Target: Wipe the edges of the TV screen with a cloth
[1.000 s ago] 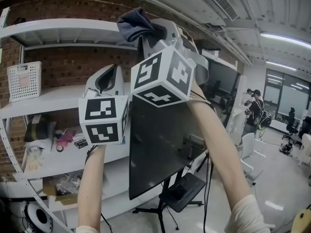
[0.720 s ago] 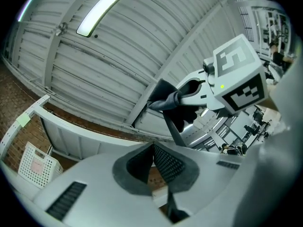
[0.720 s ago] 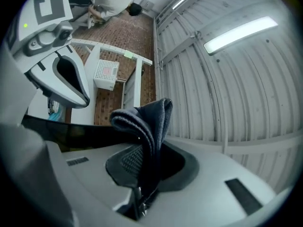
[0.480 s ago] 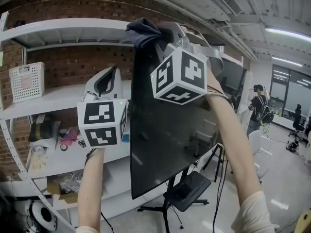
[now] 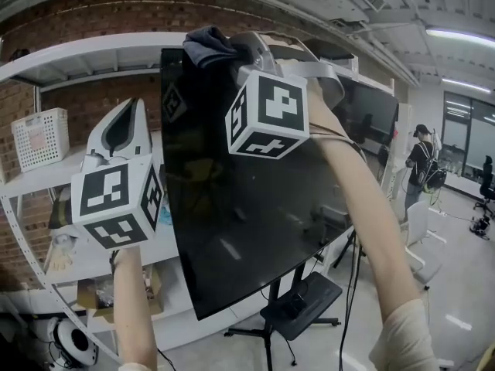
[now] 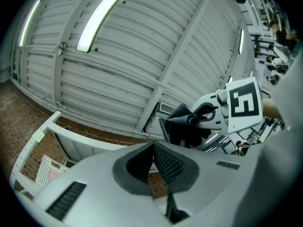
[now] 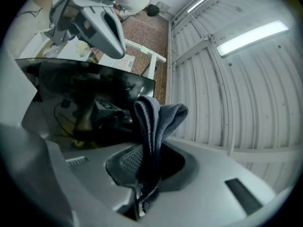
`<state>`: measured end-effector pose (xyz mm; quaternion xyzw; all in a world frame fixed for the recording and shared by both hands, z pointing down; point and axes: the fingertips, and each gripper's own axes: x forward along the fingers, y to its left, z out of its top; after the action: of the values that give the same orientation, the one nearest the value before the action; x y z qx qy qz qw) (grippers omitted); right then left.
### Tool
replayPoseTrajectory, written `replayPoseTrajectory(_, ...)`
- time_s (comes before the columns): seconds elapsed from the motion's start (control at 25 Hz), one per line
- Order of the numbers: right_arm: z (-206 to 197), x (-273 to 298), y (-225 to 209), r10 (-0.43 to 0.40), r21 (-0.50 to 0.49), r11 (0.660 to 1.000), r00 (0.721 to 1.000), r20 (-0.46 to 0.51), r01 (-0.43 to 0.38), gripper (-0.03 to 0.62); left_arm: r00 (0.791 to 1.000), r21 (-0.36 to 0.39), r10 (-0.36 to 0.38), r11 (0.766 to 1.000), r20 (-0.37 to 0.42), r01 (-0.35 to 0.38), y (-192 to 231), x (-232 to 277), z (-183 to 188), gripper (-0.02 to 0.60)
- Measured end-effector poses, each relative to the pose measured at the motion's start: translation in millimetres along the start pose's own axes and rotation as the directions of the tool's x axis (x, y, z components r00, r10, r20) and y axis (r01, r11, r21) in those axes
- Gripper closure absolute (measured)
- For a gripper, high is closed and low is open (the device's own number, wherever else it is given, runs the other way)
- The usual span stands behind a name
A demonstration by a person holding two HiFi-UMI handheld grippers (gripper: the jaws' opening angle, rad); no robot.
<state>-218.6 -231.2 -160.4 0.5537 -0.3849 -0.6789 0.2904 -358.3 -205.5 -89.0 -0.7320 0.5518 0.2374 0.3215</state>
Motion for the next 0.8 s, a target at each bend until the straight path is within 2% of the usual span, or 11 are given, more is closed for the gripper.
replayPoseTrajectory(0.2,-45,0,9,0.036,-0.014,0.999,0.999,0.030,-0.036,0.545,0.999,0.034,0.024,0.999,0.027,-0.025,-60,-1,27,0.565)
replayPoseTrajectory(0.4,-83,5,13,0.052,-0.018,0.999,0.997,0.063,-0.051,0.545,0.999,0.057,0.035,0.998,-0.004,-0.035,-127,13,35,0.566)
replayPoseTrajectory(0.68,-141,16,24,0.078,0.001,0.997,0.995,0.062,-0.078,0.545,0.998,-0.030,0.011,0.999,-0.069,-0.013,-196,45,20,0.566)
replayPoseTrajectory(0.8,-165,21,26,0.074,0.000,0.997,0.996,0.051,-0.074,0.545,0.996,-0.020,0.020,1.000,-0.089,-0.022,-212,51,16,0.565)
